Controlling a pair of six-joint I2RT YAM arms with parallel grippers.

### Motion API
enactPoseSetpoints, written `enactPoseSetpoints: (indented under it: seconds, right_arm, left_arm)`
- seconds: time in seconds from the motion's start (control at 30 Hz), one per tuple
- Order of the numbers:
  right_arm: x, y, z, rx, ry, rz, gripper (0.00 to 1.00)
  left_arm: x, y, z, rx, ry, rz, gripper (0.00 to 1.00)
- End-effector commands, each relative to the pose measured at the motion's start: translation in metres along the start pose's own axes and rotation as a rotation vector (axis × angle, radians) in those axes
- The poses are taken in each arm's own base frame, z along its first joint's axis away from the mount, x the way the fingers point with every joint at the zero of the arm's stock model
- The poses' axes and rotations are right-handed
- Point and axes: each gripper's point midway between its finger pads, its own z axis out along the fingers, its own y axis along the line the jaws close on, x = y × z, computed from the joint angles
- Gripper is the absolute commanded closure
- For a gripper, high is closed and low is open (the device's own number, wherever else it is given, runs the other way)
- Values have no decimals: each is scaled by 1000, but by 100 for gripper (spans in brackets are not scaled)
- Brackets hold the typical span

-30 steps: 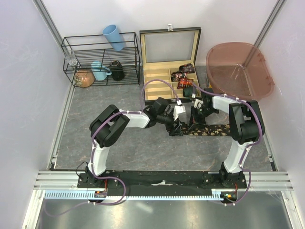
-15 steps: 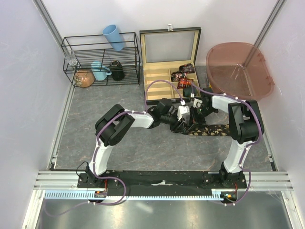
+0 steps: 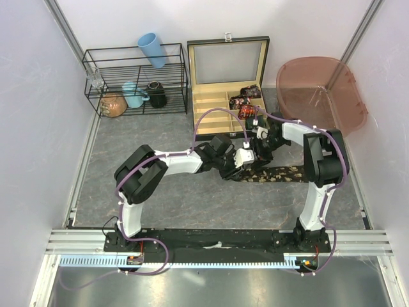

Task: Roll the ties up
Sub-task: Roll the tie at the center of the board.

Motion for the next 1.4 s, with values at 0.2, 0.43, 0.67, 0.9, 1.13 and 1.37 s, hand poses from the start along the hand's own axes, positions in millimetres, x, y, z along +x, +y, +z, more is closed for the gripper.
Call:
enactPoseSetpoints:
  seconds: [0.2,0.43,0.67,0.9,1.13,1.37]
  right_arm:
    - [6,48,-31,-271,-24,17,40]
    - [18,57,-10,-274,16,6,41]
    - [27,41,4,-192,39,-6,57]
    - [30,4,12,-45,43,38,100]
    - [36,-35,15,93,55,100,100]
    - [44,-55,14,189,85,104,100]
  left_arm:
    - [48,-8,-9,35,262,55,90]
    - [47,-9,-4,43,286,95,89]
    - [50,-12,-3,60,299,110,87]
    - [46,-15,-4,75,282,123,72]
    - [-4,-7,-11,46,81,127,41]
    - [-47,3,-17,26,-85,96,36]
